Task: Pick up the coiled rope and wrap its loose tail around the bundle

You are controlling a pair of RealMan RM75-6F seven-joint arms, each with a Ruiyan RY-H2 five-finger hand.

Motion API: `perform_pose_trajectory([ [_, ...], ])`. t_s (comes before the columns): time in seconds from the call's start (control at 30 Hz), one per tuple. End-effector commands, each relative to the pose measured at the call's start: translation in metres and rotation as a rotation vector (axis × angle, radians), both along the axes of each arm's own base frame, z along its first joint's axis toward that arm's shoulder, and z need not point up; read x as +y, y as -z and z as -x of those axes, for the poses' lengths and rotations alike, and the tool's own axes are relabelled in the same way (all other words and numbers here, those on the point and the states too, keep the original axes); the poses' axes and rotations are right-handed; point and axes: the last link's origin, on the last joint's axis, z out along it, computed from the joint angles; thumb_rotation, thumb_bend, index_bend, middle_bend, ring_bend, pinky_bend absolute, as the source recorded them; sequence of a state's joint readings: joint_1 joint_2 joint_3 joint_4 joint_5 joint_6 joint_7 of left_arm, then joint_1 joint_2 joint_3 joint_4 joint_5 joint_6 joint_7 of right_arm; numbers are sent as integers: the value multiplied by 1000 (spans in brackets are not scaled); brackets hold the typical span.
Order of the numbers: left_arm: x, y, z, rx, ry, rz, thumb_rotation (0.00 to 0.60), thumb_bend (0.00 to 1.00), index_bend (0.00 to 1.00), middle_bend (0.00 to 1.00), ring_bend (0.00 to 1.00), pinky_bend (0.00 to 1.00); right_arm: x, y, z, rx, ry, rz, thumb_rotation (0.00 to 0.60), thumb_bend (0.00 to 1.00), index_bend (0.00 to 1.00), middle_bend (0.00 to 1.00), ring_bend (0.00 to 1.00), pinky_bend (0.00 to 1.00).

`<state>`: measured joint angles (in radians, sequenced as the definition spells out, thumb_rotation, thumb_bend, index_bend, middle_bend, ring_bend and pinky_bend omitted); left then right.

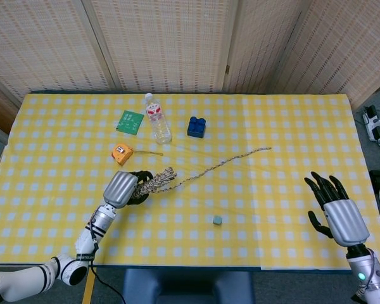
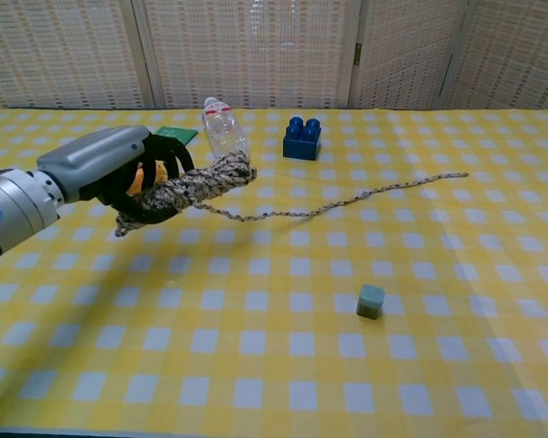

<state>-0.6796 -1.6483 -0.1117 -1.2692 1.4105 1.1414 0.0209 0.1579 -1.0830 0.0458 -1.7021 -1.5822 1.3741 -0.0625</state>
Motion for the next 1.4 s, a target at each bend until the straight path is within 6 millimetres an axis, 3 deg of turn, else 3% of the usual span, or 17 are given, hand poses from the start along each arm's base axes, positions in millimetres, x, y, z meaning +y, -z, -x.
perform_pose_trajectory([
  [0.03, -10, -10, 6, 17, 36, 26, 600, 765, 660, 638, 623, 747, -14, 10, -7, 16, -5, -29, 600, 495, 121, 56, 106, 0],
  [0.23, -19, -22, 10, 32, 64, 75, 600, 765, 660, 638, 623, 746, -45, 21, -15, 12, 7, -79, 600, 496, 161, 57, 111, 0],
  [0.4, -23, -25, 10, 31, 72, 86, 600, 764, 658, 638, 623, 747, -83, 36, -28, 55, -7, -127, 600, 496, 221, 76, 111, 0],
  [0.83, -28, -30, 10, -2, 50, 89, 600, 765, 656, 638, 623, 746, -176, 98, -56, 206, -2, -205, 600, 496, 347, 119, 128, 0],
  [1.07, -30, -32, 13, -11, 33, 92, 600, 764, 653, 638, 622, 747, -205, 129, -64, 251, 41, -226, 600, 495, 348, 122, 129, 0],
  [1.4, -30, -32, 13, -28, 18, 99, 600, 764, 653, 638, 621, 746, -222, 162, -82, 317, 54, -274, 600, 496, 348, 122, 128, 0],
])
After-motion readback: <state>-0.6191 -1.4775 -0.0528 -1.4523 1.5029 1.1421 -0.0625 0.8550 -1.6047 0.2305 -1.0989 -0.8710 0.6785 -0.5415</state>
